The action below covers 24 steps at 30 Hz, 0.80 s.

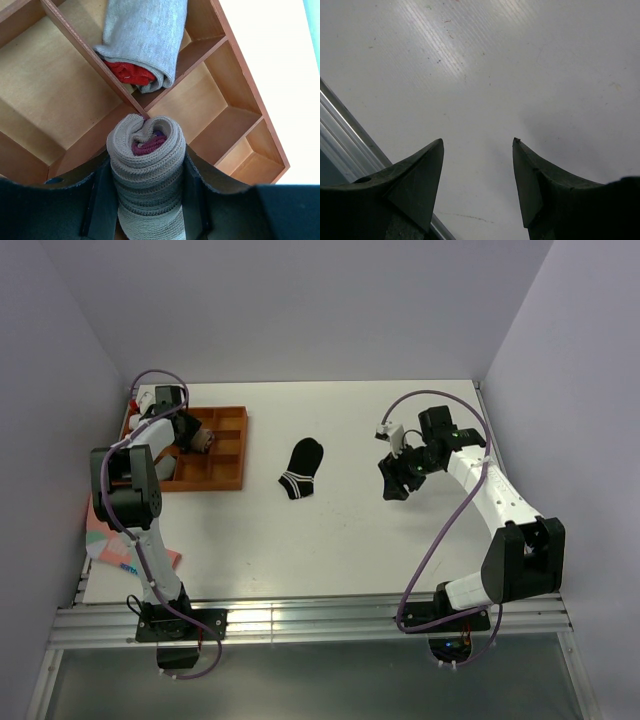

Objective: Roll the socks
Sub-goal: Place the sock in the storage box.

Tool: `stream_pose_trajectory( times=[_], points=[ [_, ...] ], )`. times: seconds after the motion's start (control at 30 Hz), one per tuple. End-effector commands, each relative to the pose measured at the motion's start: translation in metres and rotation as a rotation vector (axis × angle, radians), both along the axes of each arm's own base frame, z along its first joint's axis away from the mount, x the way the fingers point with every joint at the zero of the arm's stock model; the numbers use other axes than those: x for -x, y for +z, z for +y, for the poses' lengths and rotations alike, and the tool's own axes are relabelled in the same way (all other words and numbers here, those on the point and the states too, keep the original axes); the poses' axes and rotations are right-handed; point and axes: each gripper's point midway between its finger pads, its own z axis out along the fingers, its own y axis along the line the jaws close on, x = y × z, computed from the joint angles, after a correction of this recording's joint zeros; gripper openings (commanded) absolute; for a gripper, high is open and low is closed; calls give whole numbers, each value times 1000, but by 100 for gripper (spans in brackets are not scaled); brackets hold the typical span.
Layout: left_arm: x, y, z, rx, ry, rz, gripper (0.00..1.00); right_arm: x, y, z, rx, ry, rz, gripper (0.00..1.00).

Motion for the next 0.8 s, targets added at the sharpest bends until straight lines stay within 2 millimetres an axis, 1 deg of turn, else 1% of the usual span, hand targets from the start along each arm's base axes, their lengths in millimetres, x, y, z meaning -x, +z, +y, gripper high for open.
stream_pose_trajectory(
  times=[0.0,0.1,0.17,0.27,0.33,0.4,0.47,0.5,0.57,0.6,0.7,0.77],
  points=[
    [78,-78,-22,41,-120,347,0,-4,-2,-3,10,2,-26,65],
    [76,-70,-26,55,-156,333,0,-2,-2,-4,12,1,-31,64],
    [79,-71,-30,61,-188,351,0,0,-2,-4,11,3,-32,65],
    [81,-66,-33,68,-221,352,0,2,-3,-5,13,4,-31,65],
    [81,-60,-32,59,-228,350,0,2,-1,-5,13,1,-37,65],
    [83,-58,-35,70,-246,348,0,2,1,-5,14,5,-41,65],
    [82,-56,-34,64,-263,356,0,2,0,-5,15,3,-37,65],
    [84,-57,-36,73,-275,371,0,2,0,-6,16,1,-39,65],
    [84,-55,-35,66,-290,377,0,2,0,-6,19,1,-40,65],
    [87,-57,-35,68,-296,394,0,3,-1,-6,21,0,-40,65],
    [86,-53,-33,62,-310,400,0,2,-1,-7,22,1,-43,65],
    [83,-49,-35,74,-331,387,1,3,-1,-6,18,4,-44,65]
  ],
)
